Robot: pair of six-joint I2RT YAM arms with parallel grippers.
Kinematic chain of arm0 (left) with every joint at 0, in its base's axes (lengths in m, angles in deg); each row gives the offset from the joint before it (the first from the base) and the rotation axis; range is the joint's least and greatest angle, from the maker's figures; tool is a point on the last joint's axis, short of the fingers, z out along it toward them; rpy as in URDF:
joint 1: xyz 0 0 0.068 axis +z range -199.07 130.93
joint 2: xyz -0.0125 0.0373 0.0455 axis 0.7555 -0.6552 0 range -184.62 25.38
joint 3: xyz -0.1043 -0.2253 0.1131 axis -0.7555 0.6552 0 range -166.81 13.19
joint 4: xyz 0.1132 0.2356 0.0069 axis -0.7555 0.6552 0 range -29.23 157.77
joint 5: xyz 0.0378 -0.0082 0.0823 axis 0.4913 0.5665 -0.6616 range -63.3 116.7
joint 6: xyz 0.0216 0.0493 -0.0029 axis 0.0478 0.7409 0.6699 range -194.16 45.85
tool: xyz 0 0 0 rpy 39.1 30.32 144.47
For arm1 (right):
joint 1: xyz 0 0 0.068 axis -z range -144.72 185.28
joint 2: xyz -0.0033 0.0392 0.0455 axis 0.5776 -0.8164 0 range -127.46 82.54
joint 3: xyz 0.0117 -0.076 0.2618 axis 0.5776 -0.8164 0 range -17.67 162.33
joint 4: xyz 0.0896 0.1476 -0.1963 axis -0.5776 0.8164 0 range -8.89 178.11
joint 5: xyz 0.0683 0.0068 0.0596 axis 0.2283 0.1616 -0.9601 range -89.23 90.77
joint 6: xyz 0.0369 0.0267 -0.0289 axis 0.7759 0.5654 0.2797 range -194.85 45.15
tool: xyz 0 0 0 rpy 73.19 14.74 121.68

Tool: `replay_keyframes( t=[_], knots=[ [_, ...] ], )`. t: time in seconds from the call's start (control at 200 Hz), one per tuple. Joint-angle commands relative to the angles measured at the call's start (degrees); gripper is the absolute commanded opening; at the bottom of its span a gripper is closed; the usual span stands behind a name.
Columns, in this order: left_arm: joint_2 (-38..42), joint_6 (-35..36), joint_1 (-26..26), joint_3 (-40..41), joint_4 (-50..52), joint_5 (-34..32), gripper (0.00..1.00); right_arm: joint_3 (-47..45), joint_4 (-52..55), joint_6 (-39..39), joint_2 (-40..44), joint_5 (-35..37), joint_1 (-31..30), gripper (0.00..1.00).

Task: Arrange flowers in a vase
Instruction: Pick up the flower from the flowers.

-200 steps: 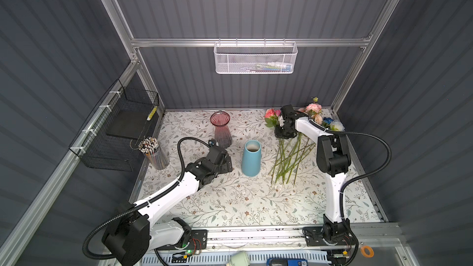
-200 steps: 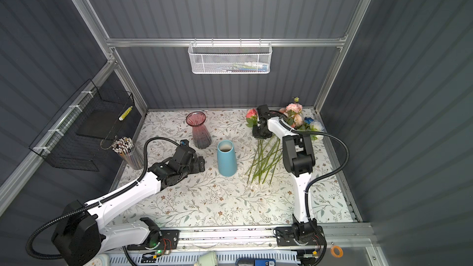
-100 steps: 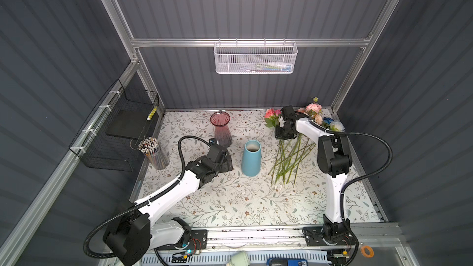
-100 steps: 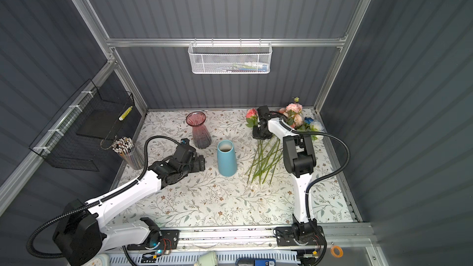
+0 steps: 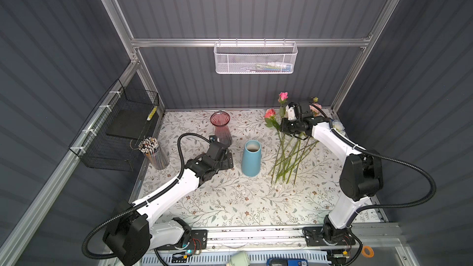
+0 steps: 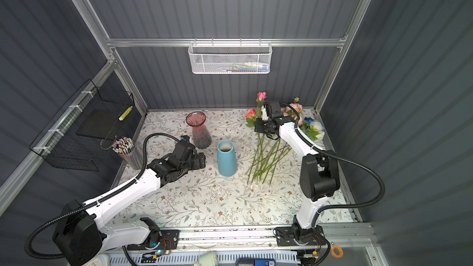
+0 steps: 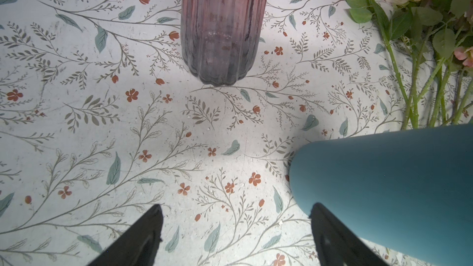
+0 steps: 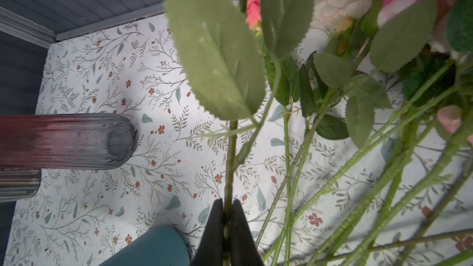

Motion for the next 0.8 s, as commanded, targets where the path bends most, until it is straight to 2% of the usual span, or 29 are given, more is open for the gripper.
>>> replay_keyframes(
  t=[0.0, 0.185, 0.35, 0.54, 0.795],
  knots=[
    [1.22, 1.65, 0.30, -2.36, 1.70, 0.04, 0.91, -4.80, -5.32, 1.69, 6.50, -1.08, -0.91, 0.05],
    [3.09, 1.66, 0.30, -1.81, 1.46, -0.98, 0.91, -13.89, -9.99, 2.47, 18.83, 1.71, -3.44, 0.05],
    [5.16, 1.67, 0.30, -1.37, 1.73, -1.64, 0.91, -14.57, -10.08, 1.45, 26.95, 4.28, -6.13, 0.05],
    [8.23, 0.24, 0.30, 0.90, 1.33, -2.31, 0.91, -8.12, -9.17, -0.93, 31.41, 7.50, -9.81, 0.05],
    [14.00, -5.22, 0.30, 8.26, -1.28, 0.02, 0.92, 6.42, -11.23, -3.63, 27.77, 10.18, -12.58, 0.05]
  ],
)
